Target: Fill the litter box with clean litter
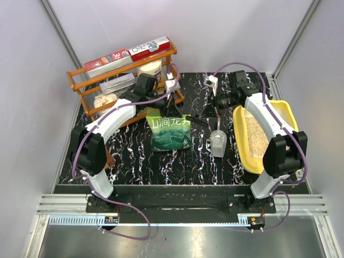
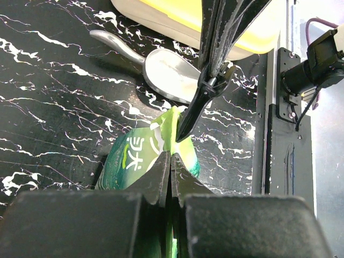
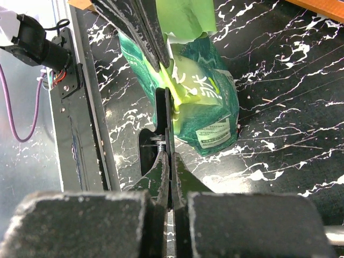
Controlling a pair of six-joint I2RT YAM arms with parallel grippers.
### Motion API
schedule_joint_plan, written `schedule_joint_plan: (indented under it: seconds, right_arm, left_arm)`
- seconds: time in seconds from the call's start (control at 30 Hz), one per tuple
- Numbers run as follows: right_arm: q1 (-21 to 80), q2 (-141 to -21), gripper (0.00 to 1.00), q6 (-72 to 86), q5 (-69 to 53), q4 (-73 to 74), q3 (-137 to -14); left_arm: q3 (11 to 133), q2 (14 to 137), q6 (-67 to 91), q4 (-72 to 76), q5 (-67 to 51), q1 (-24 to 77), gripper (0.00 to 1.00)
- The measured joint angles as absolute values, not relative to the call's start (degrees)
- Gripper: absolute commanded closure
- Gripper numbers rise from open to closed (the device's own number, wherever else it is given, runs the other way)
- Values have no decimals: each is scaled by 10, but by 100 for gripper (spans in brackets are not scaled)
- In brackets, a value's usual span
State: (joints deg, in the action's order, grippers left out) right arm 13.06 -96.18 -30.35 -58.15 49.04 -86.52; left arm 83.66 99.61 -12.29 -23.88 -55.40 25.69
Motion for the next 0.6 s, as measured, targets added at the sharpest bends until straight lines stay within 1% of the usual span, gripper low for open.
schedule_joint_plan:
  seconds: [0.03,0.1,0.13,0.23,0.33,0.6]
  right_arm:
    - [131,-963,100,-300,-582,486,-865]
    - [131,-964,100,-293,-582,479,-863]
    - [131,-964,100,-290,-582,477,-863]
    - [131,-965,100,-281,-582,469,-862]
    - [131,-968,100,-271,-582,458,-860]
    - [131,-975,100,-241,-592,432,-852]
  left_arm:
    - [837,996,-123,-239,-554,257,94]
    - [839,998,-123,-239,-555,256,81]
    - [842,1001,-122,-239,-558,256,72]
    - [848,1005,-123,-239,-572,256,63]
    - [851,1006,-123,-240,-587,257,61]
    - [883,1035,-151,-264,-601,264,60]
